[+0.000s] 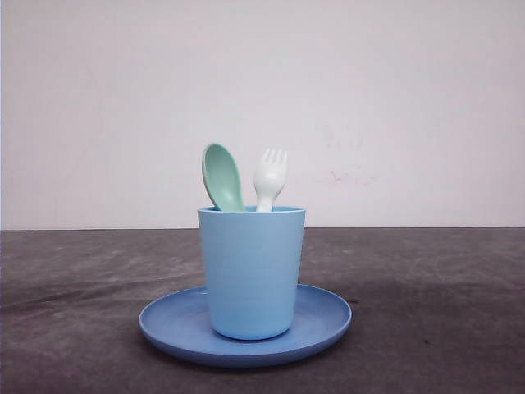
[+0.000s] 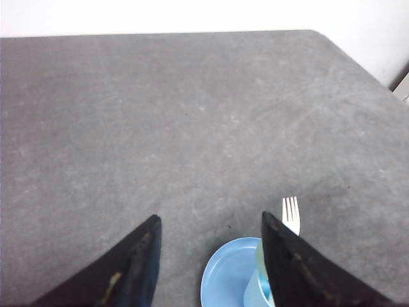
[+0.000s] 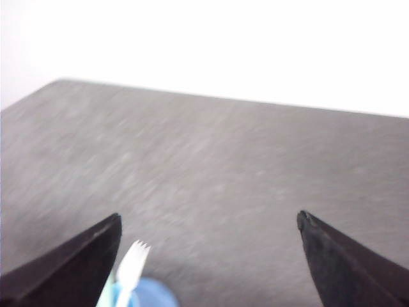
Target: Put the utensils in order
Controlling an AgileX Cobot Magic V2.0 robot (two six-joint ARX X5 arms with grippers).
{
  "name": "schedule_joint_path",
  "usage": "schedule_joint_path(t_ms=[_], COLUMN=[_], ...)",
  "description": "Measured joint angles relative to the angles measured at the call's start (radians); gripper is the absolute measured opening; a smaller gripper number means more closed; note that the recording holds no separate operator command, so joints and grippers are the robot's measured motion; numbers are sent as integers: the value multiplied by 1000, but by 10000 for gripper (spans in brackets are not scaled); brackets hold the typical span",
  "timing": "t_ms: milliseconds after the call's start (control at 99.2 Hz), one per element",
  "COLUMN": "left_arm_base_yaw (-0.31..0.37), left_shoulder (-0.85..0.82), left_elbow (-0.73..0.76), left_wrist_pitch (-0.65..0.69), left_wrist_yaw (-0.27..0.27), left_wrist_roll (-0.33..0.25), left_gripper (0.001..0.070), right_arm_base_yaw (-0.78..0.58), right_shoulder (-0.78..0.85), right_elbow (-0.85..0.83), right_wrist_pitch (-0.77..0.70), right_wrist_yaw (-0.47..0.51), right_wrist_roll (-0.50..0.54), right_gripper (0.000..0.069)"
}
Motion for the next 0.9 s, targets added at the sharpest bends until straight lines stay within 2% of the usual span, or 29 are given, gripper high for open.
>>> schedule_joint_path(t_ms=[71,121,161,222,242,262,292,333,464,897], left_arm_base_yaw=[0,0,0,0,0,0,0,0,0,0], left_shoulder=[-2,-2,-2,-2,-2,-2,-2,-2,-2,-2], left_elbow=[0,0,0,0,0,0,0,0,0,0], left_wrist_pitch=[1,2,4,10,10,10,10,11,20,23], left_wrist_yaw=[0,0,0,0,0,0,0,0,0,0], left_wrist_roll=[0,0,0,0,0,0,-3,-3,-3,-3], left_gripper=[296,296,296,267,222,171,113,68,27,25], right_arm_base_yaw=[0,0,0,0,0,0,0,0,0,0], right_shoulder=[-19,-21,-21,-20,-19,-18,-18,-18,-11,-8], right_elbow=[0,0,0,0,0,0,0,0,0,0], right_wrist_pitch=[-15,-23,-30,-39,-42,-44,-46,-48,-48,-43], right_wrist_yaw=[25,35,36,36,36,36,36,36,35,35], right_wrist_roll=[-2,-4,-5,-7,-8,-10,-11,-13,-14,-14], right_gripper=[548,500,416,239,167,124,79,44,8,4])
